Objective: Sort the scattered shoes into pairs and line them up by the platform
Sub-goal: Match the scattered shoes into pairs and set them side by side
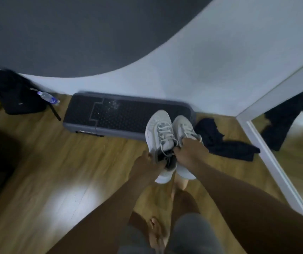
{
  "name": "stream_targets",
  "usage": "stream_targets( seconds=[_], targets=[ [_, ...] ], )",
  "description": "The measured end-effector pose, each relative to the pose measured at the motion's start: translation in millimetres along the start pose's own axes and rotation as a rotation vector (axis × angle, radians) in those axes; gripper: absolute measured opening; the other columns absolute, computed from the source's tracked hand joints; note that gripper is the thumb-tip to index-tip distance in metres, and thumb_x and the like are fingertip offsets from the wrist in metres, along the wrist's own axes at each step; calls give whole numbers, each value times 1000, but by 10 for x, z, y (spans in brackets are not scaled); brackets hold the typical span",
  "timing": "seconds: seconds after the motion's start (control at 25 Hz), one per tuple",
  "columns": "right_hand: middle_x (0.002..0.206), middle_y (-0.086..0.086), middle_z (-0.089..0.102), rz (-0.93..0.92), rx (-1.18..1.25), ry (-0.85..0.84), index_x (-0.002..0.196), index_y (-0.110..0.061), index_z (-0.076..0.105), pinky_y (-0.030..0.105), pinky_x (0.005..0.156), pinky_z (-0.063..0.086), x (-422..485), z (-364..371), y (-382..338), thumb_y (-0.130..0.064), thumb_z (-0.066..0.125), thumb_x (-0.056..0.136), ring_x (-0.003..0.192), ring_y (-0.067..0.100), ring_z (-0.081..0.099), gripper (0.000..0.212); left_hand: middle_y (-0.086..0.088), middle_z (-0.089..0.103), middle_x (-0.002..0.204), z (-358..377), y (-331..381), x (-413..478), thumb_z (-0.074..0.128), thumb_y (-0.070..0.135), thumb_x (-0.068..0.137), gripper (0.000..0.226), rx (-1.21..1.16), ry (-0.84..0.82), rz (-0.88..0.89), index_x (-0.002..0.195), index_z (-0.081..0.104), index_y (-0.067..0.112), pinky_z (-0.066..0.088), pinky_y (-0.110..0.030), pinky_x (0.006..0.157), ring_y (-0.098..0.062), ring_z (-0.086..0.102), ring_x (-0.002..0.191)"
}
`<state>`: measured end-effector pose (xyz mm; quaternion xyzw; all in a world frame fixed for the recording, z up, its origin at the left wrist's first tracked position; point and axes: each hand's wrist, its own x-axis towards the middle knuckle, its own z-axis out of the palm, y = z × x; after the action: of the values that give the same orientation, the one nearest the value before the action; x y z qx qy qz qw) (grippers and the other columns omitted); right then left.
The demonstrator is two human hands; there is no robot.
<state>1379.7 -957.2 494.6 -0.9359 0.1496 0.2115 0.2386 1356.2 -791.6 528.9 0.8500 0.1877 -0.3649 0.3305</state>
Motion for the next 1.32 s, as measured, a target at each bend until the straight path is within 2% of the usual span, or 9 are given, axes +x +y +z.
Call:
stream_targets(
  seconds=[0.16, 0.36, 0.52, 0.6, 0.76, 0.84, 1.0, 1.2, 1.32],
  targets=[
    [69, -8, 47, -48, 36, -84, 78, -28, 46, 29, 57, 34, 776, 494, 109, -42, 52, 84, 79, 24, 59, 16, -8, 60, 108, 190, 138, 1012, 59, 42, 87, 50, 182, 58, -45, 123, 39, 14, 59, -39, 67, -24, 65, 82],
    [81, -3, 57, 87, 120, -64, 84, -28, 43, 34, 63, 46, 1363, 1335, 454, -38, 48, 89, 79, 25, 59, 13, -1, 58, 91, 466, -28, 2324, 45, 25, 96, 28, 302, -46, 10, 123, 44, 16, 45, -21, 33, -16, 60, 63],
    [83, 6, 59, 63, -54, 10, 108, -11, 49, 36, 61, 44, 1896, 1790, 648, -21, 46, 93, 68, 26, 54, 18, -9, 57, 94, 593, -97, 3307, 43, 21, 96, 9, 389, -74, 109, 100, 42, 13, 47, -32, 41, -21, 58, 68],
    [90, 8, 61, 12, -178, 85, 119, -8, 48, 47, 79, 50, 2229, 1962, 605, -17, 47, 92, 79, 28, 58, 28, -14, 57, 98, 543, -124, 3767, 43, 19, 96, 9, 433, -13, 138, 97, 43, 10, 45, -31, 44, -22, 56, 66],
    [115, 9, 59, -74, -80, 90, 126, -10, 40, 49, 106, 33, 2932, 2293, 441, -14, 48, 94, 106, 31, 57, 33, -20, 60, 97, 383, -237, 4440, 40, 14, 95, 11, 309, -57, 188, 98, 46, 5, 59, -48, 63, -38, 66, 75],
    [111, 7, 62, -107, -32, 38, 126, -12, 38, 44, 97, 34, 3104, 2377, 345, -8, 50, 91, 100, 31, 59, 37, -22, 63, 96, 360, -309, 4563, 38, 10, 92, 11, 260, -48, 201, 99, 45, 4, 58, -49, 70, -39, 66, 79],
    [102, 5, 65, -129, -54, 24, 115, -13, 43, 34, 78, 34, 3139, 2313, 319, -5, 52, 90, 92, 30, 61, 28, -15, 61, 90, 442, -401, 4552, 41, 9, 94, 6, 58, 55, 185, 92, 46, 8, 56, -29, 47, -29, 67, 70],
    [111, 8, 59, -128, 22, -266, 123, -13, 34, 37, 76, 43, 3182, 2177, 281, 0, 48, 90, 97, 31, 58, 37, -13, 63, 98, 382, -382, 4588, 41, 20, 100, 17, 33, 57, 183, 106, 52, 9, 60, -44, 62, -29, 67, 77],
    [105, 12, 60, -137, -41, -293, 122, -11, 33, 39, 72, 47, 3251, 2243, 216, -1, 50, 89, 92, 30, 59, 39, -7, 63, 90, 319, -405, 4688, 41, 27, 101, 20, 65, 117, 247, 99, 55, 12, 58, -48, 69, -26, 66, 77]
  ],
)
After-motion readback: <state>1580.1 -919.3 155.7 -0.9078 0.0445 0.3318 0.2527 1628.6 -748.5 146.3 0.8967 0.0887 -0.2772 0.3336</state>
